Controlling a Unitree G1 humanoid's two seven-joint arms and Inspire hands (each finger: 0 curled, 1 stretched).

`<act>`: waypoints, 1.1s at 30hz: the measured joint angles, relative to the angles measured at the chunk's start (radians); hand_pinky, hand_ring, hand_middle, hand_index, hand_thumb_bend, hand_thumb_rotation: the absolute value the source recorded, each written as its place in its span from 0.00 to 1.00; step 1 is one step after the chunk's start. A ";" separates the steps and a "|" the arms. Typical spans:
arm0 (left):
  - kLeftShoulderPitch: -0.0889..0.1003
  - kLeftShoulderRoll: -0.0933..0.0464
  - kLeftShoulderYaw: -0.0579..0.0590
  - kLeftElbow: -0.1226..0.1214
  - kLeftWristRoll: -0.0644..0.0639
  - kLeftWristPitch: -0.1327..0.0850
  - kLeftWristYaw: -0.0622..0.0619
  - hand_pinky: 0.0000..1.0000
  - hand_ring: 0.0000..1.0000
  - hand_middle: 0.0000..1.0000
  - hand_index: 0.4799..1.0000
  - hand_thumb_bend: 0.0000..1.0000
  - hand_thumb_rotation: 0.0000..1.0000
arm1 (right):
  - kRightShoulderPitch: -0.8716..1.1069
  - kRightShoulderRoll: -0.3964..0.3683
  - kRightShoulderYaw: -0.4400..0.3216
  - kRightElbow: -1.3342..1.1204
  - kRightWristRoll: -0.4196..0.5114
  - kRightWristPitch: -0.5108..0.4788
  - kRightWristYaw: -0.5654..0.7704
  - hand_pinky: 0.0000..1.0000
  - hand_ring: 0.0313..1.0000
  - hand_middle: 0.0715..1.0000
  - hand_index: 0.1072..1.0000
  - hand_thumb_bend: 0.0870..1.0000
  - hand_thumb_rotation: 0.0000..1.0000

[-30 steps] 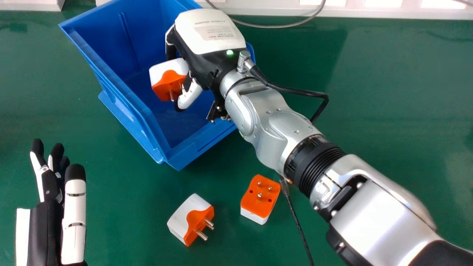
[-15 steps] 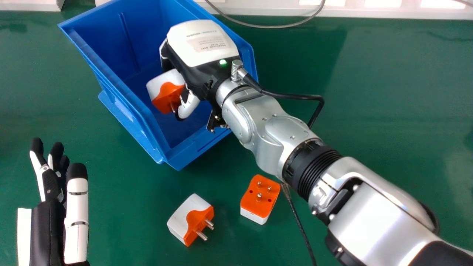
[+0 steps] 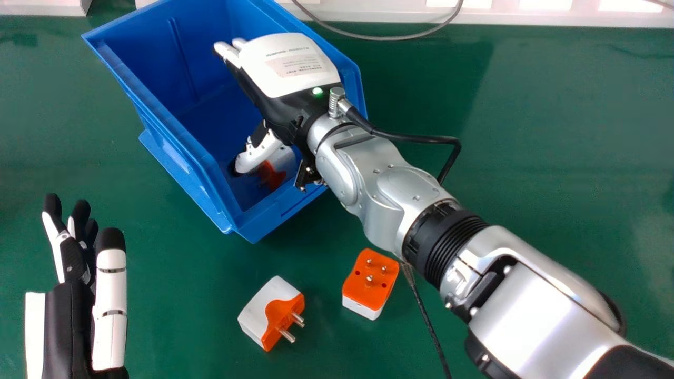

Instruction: Pick all objects and put in blue box

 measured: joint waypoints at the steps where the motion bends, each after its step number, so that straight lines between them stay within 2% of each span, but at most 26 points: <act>1: 0.000 0.000 0.000 0.000 0.000 0.000 0.001 1.00 1.00 1.00 1.00 0.40 0.92 | 0.000 0.000 0.000 -0.001 0.000 0.001 0.000 0.83 0.93 0.97 0.94 0.54 0.43; 4: -0.001 0.000 0.001 0.001 0.001 0.000 0.002 1.00 1.00 1.00 1.00 0.41 0.92 | 0.003 0.000 0.001 -0.013 0.000 0.009 0.000 0.82 0.92 0.96 0.93 0.50 0.42; 9: -0.013 0.003 0.001 0.009 0.000 -0.004 0.000 1.00 1.00 1.00 1.00 0.45 0.91 | 0.017 -0.001 -0.001 -0.049 0.001 0.013 -0.026 0.78 0.90 0.93 0.90 0.40 0.30; 15: -0.041 0.022 0.005 0.028 -0.003 -0.008 -0.006 1.00 1.00 1.00 1.00 0.47 0.90 | 0.070 -0.008 -0.012 -0.145 0.006 0.022 -0.031 0.79 0.91 0.95 0.91 0.30 0.19; 17: -0.048 0.026 0.007 0.034 -0.008 -0.009 -0.011 1.00 1.00 1.00 1.00 0.47 0.89 | 0.099 -0.020 -0.017 -0.195 0.007 0.026 -0.035 0.77 0.90 0.93 0.89 0.30 0.13; 19: -0.054 0.030 0.006 0.037 -0.018 -0.009 -0.022 1.00 1.00 1.00 1.00 0.46 0.88 | 0.133 -0.037 -0.020 -0.261 0.004 0.035 -0.036 0.77 0.90 0.93 0.88 0.26 0.14; 21: -0.064 0.032 0.007 0.043 -0.028 -0.009 -0.029 1.00 1.00 1.00 1.00 0.45 0.87 | 0.173 -0.062 -0.020 -0.342 -0.002 0.043 -0.036 0.79 0.91 0.93 0.88 0.22 0.12; 23: -0.073 0.033 0.009 0.047 -0.042 -0.009 -0.038 1.00 1.00 1.00 1.00 0.45 0.86 | 0.221 -0.094 -0.020 -0.445 -0.012 0.063 -0.030 0.82 0.92 0.94 0.90 0.23 0.09; 27: -0.091 0.039 0.010 0.053 -0.044 -0.009 -0.048 1.00 1.00 1.00 1.00 0.44 0.84 | 0.330 -0.152 -0.021 -0.660 -0.046 0.105 -0.005 0.79 0.91 0.94 0.90 0.24 0.08; 29: -0.098 0.042 0.010 0.055 -0.053 -0.009 -0.052 1.00 1.00 1.00 1.00 0.42 0.84 | 0.394 -0.179 -0.023 -0.771 -0.050 0.116 0.008 0.79 0.91 0.94 0.91 0.25 0.07; 31: -0.103 0.045 0.012 0.057 -0.056 -0.009 -0.057 1.00 1.00 1.00 1.00 0.43 0.84 | 0.460 -0.202 -0.028 -0.879 -0.070 0.129 0.016 0.73 0.89 0.92 0.88 0.28 0.09; 33: -0.106 0.050 0.013 0.057 -0.057 -0.006 -0.059 1.00 1.00 1.00 1.00 0.44 0.84 | 0.527 -0.224 -0.040 -0.991 -0.083 0.139 0.028 0.74 0.90 0.93 0.90 0.23 0.13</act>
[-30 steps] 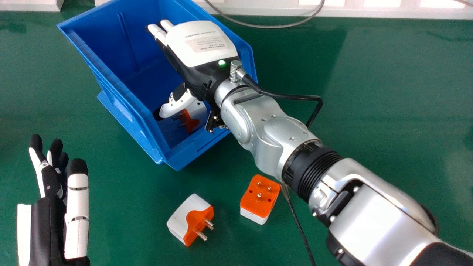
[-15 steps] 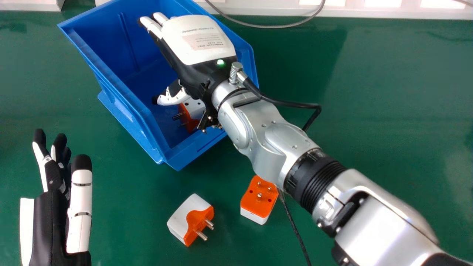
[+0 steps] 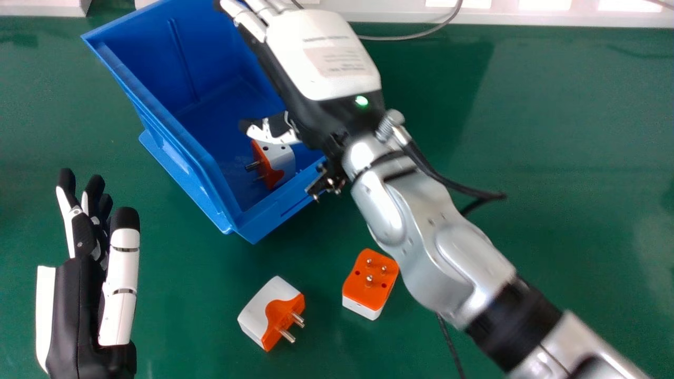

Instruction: Pick all objects and put in blue box

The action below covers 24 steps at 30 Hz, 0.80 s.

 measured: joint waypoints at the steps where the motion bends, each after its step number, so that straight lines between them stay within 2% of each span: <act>1: -0.001 0.002 0.001 0.000 -0.002 0.001 -0.001 1.00 1.00 1.00 1.00 0.44 0.84 | 0.035 -0.009 -0.010 -0.058 -0.001 0.007 0.011 0.73 0.91 0.93 0.90 0.21 0.14; 3: -0.003 0.003 0.003 0.000 -0.005 0.004 -0.002 1.00 1.00 1.00 1.00 0.42 0.84 | 0.107 -0.032 -0.027 -0.173 -0.002 0.013 0.034 0.71 0.90 0.92 0.90 0.20 0.16; 6: -0.004 0.010 0.006 0.000 -0.007 0.005 -0.010 1.00 1.00 1.00 1.00 0.42 0.84 | 0.233 -0.073 -0.063 -0.339 -0.002 0.010 0.058 0.69 0.88 0.92 0.90 0.18 0.29; 8: -0.003 0.013 0.008 0.001 -0.014 0.006 -0.014 1.00 1.00 1.00 1.00 0.42 0.84 | 0.320 -0.098 -0.093 -0.425 0.006 0.004 0.069 0.70 0.88 0.91 0.89 0.19 0.35; 10: -0.002 0.014 0.008 0.000 -0.026 0.009 -0.017 1.00 1.00 1.00 1.00 0.39 0.84 | 0.410 -0.125 -0.130 -0.495 0.017 -0.012 0.074 0.73 0.88 0.91 0.89 0.23 0.35; 12: -0.001 0.014 0.010 0.000 -0.031 0.011 -0.020 1.00 1.00 1.00 1.00 0.38 0.84 | 0.495 -0.154 -0.170 -0.545 0.026 -0.026 0.076 0.75 0.89 0.92 0.90 0.24 0.35; 15: -0.002 0.015 0.012 -0.001 -0.037 0.012 -0.023 1.00 1.00 1.00 1.00 0.36 0.84 | 0.611 -0.194 -0.238 -0.610 0.057 -0.062 0.078 0.76 0.91 0.94 0.92 0.27 0.37; 18: -0.005 0.016 0.016 -0.001 -0.047 0.014 -0.028 1.00 1.00 1.00 1.00 0.37 0.80 | 0.705 -0.220 -0.305 -0.642 0.098 -0.120 0.065 0.78 0.92 0.95 0.94 0.31 0.46; 22: -0.006 0.018 0.018 -0.001 -0.061 0.015 -0.032 1.00 1.00 1.00 1.00 0.39 0.81 | 0.806 -0.237 -0.369 -0.641 0.129 -0.201 0.021 0.79 0.93 0.96 0.95 0.34 0.58; 24: -0.006 0.020 0.020 -0.001 -0.062 0.015 -0.033 1.00 1.00 1.00 1.00 0.39 0.81 | 0.835 -0.237 -0.394 -0.627 0.134 -0.235 -0.004 0.79 0.93 0.96 0.95 0.37 0.61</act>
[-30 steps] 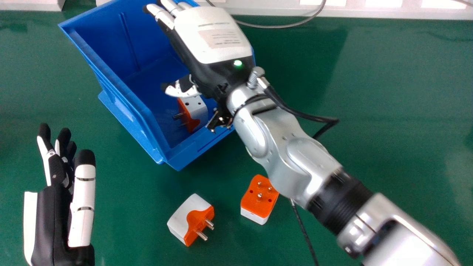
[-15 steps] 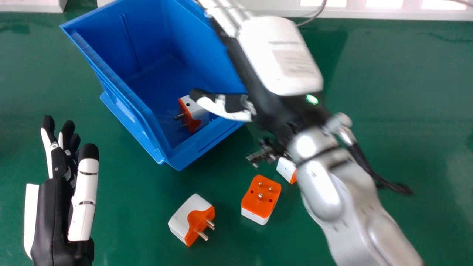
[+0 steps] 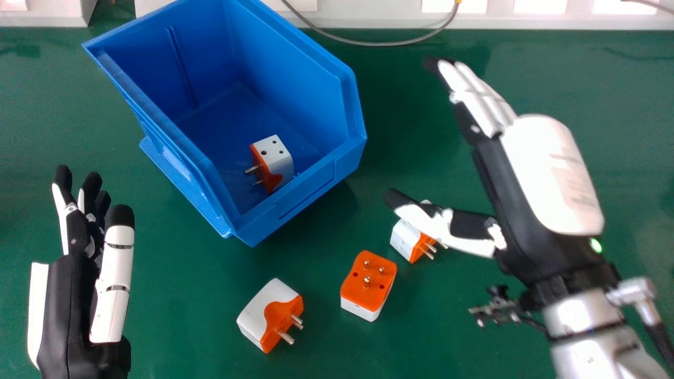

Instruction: Pick all objects and put in blue box

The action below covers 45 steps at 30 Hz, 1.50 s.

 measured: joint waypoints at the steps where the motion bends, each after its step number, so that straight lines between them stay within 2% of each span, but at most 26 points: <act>1: 0.000 0.001 0.000 0.000 -0.001 0.000 -0.001 1.00 1.00 1.00 1.00 0.40 0.81 | 0.008 0.000 -0.010 0.012 0.003 -0.013 -0.007 0.79 0.92 0.95 0.95 0.39 0.61; 8: -0.001 0.001 0.007 0.000 -0.001 0.000 0.000 1.00 1.00 1.00 1.00 0.38 0.82 | 0.035 0.000 -0.043 0.118 0.019 -0.067 -0.027 0.79 0.92 0.95 0.94 0.42 0.60; 14: 0.000 0.001 0.007 -0.002 -0.003 0.002 -0.004 1.00 1.00 1.00 1.00 0.40 0.80 | 0.029 0.004 -0.041 0.210 -0.023 -0.066 -0.049 0.77 0.90 0.93 0.91 0.40 0.56; 18: 0.002 0.000 0.007 -0.006 -0.013 0.015 -0.005 1.00 1.00 1.00 1.00 0.41 0.80 | 0.005 0.011 -0.023 0.289 -0.069 -0.063 -0.081 0.75 0.88 0.91 0.89 0.44 0.55; 31: 0.002 0.000 0.008 -0.010 -0.010 0.017 -0.001 1.00 1.00 1.00 1.00 0.42 0.80 | -0.121 0.045 0.047 0.484 -0.150 0.043 -0.091 0.74 0.87 0.90 0.88 0.46 0.53; 33: 0.002 0.001 0.008 -0.009 -0.001 0.017 0.002 1.00 1.00 1.00 1.00 0.42 0.81 | -0.143 0.046 0.061 0.513 -0.163 0.061 -0.092 0.73 0.86 0.89 0.87 0.46 0.53; 39: 0.004 0.001 0.009 -0.010 -0.002 0.017 0.001 1.00 1.00 1.00 1.00 0.45 0.80 | -0.206 0.049 0.093 0.582 -0.175 0.094 -0.098 0.72 0.85 0.89 0.87 0.47 0.56; 45: 0.007 0.001 0.016 -0.012 -0.002 0.017 0.001 1.00 1.00 1.00 1.00 0.44 0.82 | -0.258 0.051 0.119 0.648 -0.176 0.125 -0.103 0.72 0.84 0.88 0.86 0.46 0.55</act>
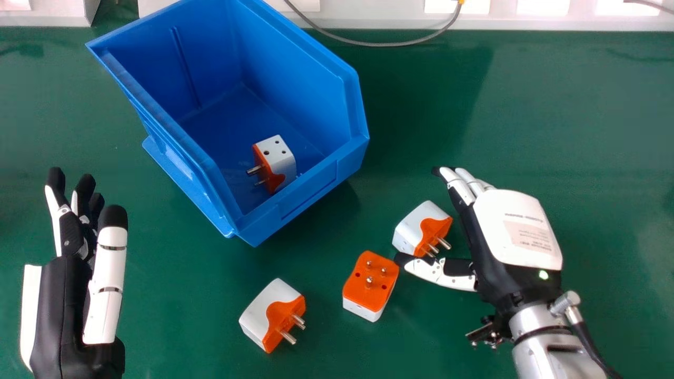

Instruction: Pick all objects and put in blue box

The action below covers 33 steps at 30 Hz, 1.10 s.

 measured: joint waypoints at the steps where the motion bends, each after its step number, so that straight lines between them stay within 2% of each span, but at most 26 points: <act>1: 0.001 0.000 0.000 -0.001 0.000 0.000 0.000 1.00 1.00 1.00 1.00 0.44 0.82 | -0.007 0.000 0.004 0.010 0.000 0.009 0.000 0.72 0.85 0.89 0.86 0.45 0.57; 4: 0.004 0.001 0.002 -0.004 0.001 0.000 0.000 1.00 1.00 1.00 1.00 0.43 0.83 | -0.035 0.001 0.013 0.038 0.000 0.029 -0.004 0.73 0.85 0.89 0.86 0.44 0.61; 12: 0.008 0.006 0.007 -0.012 0.001 0.003 -0.003 1.00 1.00 1.00 1.00 0.38 0.86 | -0.079 0.001 0.039 0.096 0.001 0.064 -0.008 0.73 0.85 0.88 0.86 0.40 0.59; 19: 0.010 0.012 0.009 -0.029 0.002 0.019 -0.002 1.00 1.00 1.00 1.00 0.39 0.86 | -0.088 0.001 0.044 0.105 0.011 0.087 0.008 0.75 0.86 0.89 0.87 0.40 0.55; 24: 0.010 0.014 0.010 -0.031 0.002 0.025 -0.003 1.00 1.00 1.00 1.00 0.39 0.86 | -0.101 0.000 0.045 0.117 0.017 0.093 0.010 0.73 0.85 0.89 0.86 0.40 0.58; 33: 0.014 0.029 0.012 -0.032 0.002 0.025 -0.004 1.00 1.00 1.00 1.00 0.40 0.87 | -0.123 0.001 0.052 0.163 0.024 0.096 0.007 0.71 0.83 0.87 0.84 0.41 0.55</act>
